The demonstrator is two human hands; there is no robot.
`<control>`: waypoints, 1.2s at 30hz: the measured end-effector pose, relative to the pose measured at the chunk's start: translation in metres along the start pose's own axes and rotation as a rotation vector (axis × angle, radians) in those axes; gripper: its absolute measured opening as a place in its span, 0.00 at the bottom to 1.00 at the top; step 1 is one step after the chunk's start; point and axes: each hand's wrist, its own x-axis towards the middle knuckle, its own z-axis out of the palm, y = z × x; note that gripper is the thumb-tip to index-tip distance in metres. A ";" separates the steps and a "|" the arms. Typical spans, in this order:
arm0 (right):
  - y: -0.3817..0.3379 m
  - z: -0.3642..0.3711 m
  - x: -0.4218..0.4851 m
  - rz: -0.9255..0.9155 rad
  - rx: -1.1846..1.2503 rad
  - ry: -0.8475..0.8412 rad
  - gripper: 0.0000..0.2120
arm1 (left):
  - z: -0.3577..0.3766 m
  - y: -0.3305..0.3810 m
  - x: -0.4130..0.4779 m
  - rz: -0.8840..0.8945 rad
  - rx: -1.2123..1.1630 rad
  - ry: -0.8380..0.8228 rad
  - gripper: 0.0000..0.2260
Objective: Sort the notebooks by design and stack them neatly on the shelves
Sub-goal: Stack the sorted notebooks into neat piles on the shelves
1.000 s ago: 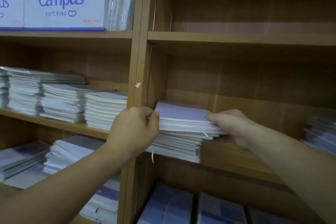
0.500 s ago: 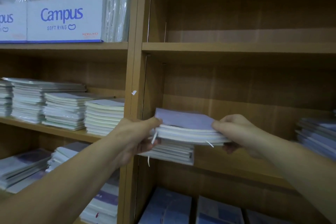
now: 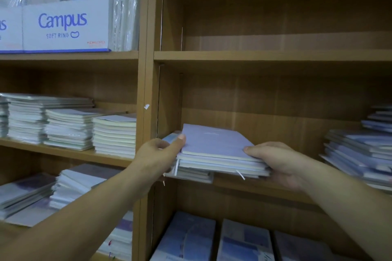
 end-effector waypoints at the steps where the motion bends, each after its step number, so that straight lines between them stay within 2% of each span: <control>1: -0.001 0.001 -0.001 -0.002 0.004 -0.003 0.13 | 0.001 0.000 -0.001 -0.011 -0.046 -0.034 0.23; 3: -0.002 0.005 0.001 -0.021 -0.011 0.000 0.15 | 0.001 0.002 -0.002 -0.044 -0.151 -0.079 0.20; 7: -0.005 0.014 0.012 -0.074 -0.040 0.023 0.18 | -0.007 0.002 0.012 -0.059 -0.250 -0.008 0.20; 9: -0.005 0.021 0.021 -0.083 -0.044 0.033 0.20 | -0.012 -0.001 0.016 -0.070 -0.297 -0.031 0.20; 12: -0.007 0.037 0.032 -0.093 -0.043 0.044 0.17 | -0.018 -0.001 0.021 -0.086 -0.319 -0.079 0.21; 15: -0.012 0.049 0.036 -0.119 -0.057 0.060 0.13 | -0.025 0.005 0.027 -0.103 -0.381 -0.051 0.21; 16: -0.015 0.048 0.035 -0.135 -0.080 0.059 0.13 | -0.028 0.007 0.027 -0.083 -0.374 -0.053 0.22; 19: -0.022 0.032 0.022 -0.202 -0.158 0.034 0.15 | -0.029 0.003 0.020 -0.004 -0.282 -0.138 0.32; 21: -0.023 0.010 0.005 -0.267 -0.194 0.002 0.19 | -0.022 -0.003 0.009 0.078 -0.241 -0.223 0.24; 23: -0.018 -0.011 -0.013 -0.313 -0.225 -0.046 0.28 | -0.009 -0.002 -0.003 0.187 -0.202 -0.288 0.17; 26: -0.002 -0.028 -0.028 -0.371 -0.223 0.005 0.40 | 0.017 -0.002 -0.002 0.263 -0.151 -0.318 0.20; 28: 0.008 -0.027 -0.032 -0.371 -0.171 0.052 0.44 | 0.031 -0.005 0.000 0.264 -0.138 -0.331 0.22; 31: 0.017 -0.016 -0.024 -0.363 -0.118 0.071 0.40 | 0.037 -0.010 0.011 0.235 -0.139 -0.307 0.20; 36: 0.026 0.013 0.006 -0.254 -0.040 0.086 0.24 | 0.021 -0.012 0.041 0.141 -0.175 -0.280 0.18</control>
